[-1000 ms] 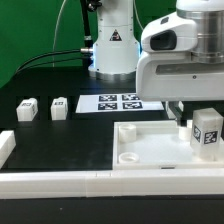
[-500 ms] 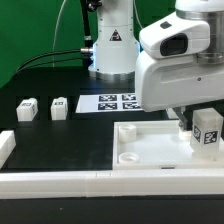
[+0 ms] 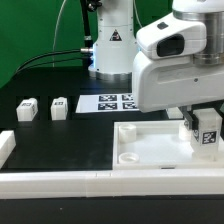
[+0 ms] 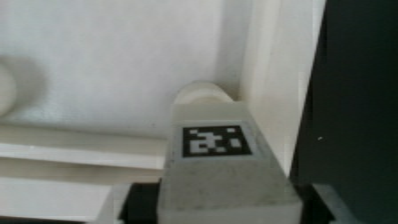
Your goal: Assemble one leg
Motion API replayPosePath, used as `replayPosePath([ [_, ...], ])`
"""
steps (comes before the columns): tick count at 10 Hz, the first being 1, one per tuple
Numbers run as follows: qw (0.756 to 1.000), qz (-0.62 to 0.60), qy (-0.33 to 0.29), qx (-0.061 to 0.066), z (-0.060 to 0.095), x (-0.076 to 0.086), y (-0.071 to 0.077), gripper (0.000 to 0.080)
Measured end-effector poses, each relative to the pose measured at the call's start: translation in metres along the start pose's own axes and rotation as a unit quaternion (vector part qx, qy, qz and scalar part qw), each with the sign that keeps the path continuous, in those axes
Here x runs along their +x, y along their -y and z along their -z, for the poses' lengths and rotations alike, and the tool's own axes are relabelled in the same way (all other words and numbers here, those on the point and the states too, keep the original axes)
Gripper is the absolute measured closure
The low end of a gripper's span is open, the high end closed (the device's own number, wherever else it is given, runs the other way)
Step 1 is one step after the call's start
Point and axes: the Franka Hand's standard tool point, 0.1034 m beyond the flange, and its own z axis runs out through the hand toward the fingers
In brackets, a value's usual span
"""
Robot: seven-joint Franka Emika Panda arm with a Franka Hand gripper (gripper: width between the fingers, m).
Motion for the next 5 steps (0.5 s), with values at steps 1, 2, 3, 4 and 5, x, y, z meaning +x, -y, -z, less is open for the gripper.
replayPosePath([
  [1,1.0,-0.007,0.0,0.0,0.0,0.0,-0.0002,0.0505],
  [2,1.0,-0.023,0.0,0.0,-0.0001,0.0,-0.0005,0.0505],
  [3,0.999,-0.04,0.0,0.001,-0.0001,-0.0001,-0.0007,0.0505],
  [4,0.996,-0.089,-0.001,0.001,-0.0004,-0.0001,-0.0008,0.0505],
  [5,0.99,-0.142,-0.001,0.0,-0.0005,-0.0001,-0.0013,0.0506],
])
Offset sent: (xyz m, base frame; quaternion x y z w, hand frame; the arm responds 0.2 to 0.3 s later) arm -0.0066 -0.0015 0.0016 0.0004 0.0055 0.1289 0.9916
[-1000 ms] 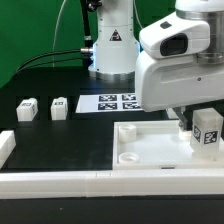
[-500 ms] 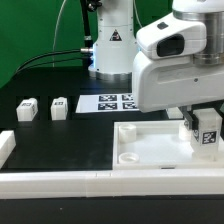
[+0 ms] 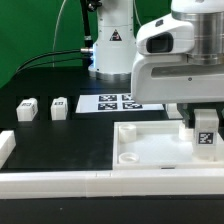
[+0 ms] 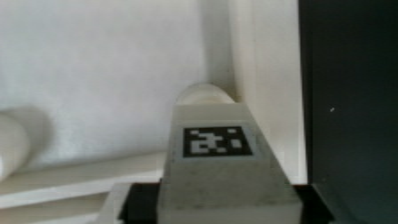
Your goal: Assemble one leg
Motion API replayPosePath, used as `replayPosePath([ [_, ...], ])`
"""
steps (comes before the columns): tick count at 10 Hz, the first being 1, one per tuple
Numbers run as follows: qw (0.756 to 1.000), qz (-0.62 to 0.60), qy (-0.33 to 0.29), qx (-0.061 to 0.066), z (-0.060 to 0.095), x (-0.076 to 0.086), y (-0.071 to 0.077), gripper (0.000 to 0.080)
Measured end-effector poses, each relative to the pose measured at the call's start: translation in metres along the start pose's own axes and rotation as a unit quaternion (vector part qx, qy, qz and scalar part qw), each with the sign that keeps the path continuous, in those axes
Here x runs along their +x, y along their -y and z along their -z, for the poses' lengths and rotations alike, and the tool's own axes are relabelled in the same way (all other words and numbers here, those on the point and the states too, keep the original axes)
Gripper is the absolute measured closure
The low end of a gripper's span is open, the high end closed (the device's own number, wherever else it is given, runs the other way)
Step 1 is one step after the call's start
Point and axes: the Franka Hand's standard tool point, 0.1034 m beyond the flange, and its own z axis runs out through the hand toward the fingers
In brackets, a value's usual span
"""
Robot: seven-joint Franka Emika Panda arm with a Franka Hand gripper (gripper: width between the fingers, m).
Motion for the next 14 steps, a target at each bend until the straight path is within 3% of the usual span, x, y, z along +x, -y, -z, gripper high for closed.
replayPosePath([
  [5,0.975,-0.22,0.003,0.005,-0.0004,0.0005,-0.0017,0.0506],
  [10,0.893,-0.449,0.008,0.009,-0.001,0.0006,-0.002,0.0506],
  [12,0.892,-0.451,0.008,0.009,-0.0011,0.0005,-0.0019,0.0506],
  [14,0.893,-0.449,0.008,0.009,-0.0012,0.0002,-0.0012,0.027],
])
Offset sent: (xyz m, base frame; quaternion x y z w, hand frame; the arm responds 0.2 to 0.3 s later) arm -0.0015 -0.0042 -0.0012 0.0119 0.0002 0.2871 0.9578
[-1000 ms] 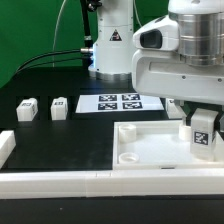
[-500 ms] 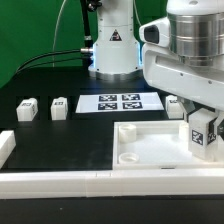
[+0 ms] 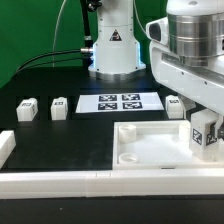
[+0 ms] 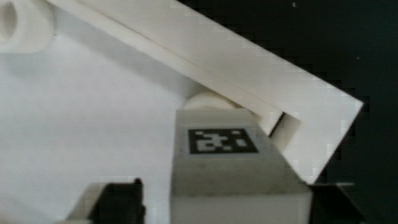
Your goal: Assemble one leg
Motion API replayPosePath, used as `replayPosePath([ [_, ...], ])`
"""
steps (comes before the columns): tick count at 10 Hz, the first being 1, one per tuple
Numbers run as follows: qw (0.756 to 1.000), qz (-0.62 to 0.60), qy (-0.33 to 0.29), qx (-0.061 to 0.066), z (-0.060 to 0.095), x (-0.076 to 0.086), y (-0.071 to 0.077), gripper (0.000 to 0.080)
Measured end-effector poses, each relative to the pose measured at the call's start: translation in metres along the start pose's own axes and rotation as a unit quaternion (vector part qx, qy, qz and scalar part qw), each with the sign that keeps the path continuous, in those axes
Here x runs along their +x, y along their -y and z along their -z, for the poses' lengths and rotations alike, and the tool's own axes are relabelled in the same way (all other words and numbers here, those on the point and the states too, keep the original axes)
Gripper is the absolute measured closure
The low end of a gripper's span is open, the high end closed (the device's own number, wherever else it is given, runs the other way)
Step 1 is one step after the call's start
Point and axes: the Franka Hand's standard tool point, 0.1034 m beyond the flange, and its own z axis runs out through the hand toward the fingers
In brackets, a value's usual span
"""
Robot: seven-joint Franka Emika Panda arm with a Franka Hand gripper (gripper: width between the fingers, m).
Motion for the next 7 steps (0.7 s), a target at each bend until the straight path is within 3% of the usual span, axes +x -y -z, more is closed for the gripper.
replayPosePath([
  [1,1.0,0.011,0.0,0.0,0.0,-0.0002,0.0001,0.027],
  [2,1.0,0.025,0.0,0.0,0.0,-0.0003,0.0001,0.0175],
  [4,0.989,0.147,-0.001,-0.001,-0.0002,0.0002,-0.0002,0.0157],
  [7,0.944,0.329,-0.002,-0.002,0.0006,0.0008,0.001,0.0151],
])
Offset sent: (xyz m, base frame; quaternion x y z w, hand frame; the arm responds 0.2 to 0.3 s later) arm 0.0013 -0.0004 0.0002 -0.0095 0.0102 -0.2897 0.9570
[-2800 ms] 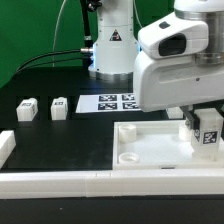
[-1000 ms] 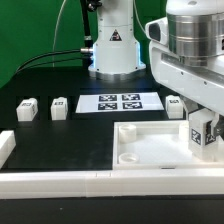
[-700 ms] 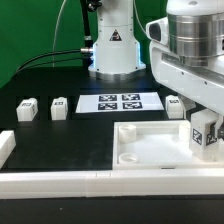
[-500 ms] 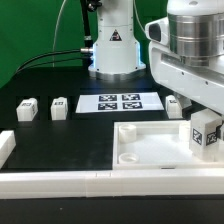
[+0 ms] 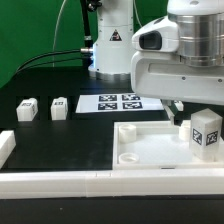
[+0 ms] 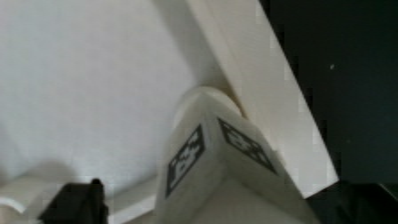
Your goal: Assemble one leg
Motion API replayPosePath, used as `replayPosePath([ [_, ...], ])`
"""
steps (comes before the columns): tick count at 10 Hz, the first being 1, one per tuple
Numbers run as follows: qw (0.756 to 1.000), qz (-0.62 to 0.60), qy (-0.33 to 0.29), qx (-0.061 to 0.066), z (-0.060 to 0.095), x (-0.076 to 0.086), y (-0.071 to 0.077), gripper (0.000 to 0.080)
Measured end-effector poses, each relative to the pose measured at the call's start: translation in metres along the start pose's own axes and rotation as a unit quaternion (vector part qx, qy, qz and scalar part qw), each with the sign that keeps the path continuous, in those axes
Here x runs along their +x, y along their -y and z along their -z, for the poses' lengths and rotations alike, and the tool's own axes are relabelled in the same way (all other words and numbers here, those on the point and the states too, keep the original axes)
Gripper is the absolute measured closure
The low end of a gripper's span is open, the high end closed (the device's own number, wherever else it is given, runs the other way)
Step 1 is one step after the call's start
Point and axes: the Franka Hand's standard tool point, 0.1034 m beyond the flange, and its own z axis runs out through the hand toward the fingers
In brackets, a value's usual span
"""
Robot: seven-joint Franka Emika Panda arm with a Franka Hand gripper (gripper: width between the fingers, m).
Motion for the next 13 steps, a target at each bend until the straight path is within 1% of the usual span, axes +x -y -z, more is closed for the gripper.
replayPosePath([
  [1,0.999,0.053,0.0,0.0,-0.0001,-0.0006,0.0009,0.0151],
  [3,0.988,0.153,0.0,-0.001,-0.0001,-0.0007,0.0012,0.0151],
  [4,0.972,0.234,-0.003,-0.007,0.0,0.0002,0.0003,0.0151],
  [5,0.965,0.263,-0.003,-0.007,0.0,0.0003,0.0,0.0151],
  [6,0.947,0.321,-0.002,-0.009,0.0,0.0012,-0.0015,0.0151],
  [8,0.932,0.363,-0.002,-0.009,0.0001,0.0018,-0.0025,0.0151],
  [9,0.933,0.36,-0.002,-0.009,0.0,0.0018,-0.0025,0.0151],
  [11,0.933,0.36,-0.002,-0.009,0.0,0.0019,-0.0027,0.0423],
  [12,0.933,0.36,-0.002,-0.009,0.0,0.0019,-0.0027,0.0508],
  [13,0.933,0.36,-0.002,-0.009,0.0,0.0019,-0.0027,0.0508],
])
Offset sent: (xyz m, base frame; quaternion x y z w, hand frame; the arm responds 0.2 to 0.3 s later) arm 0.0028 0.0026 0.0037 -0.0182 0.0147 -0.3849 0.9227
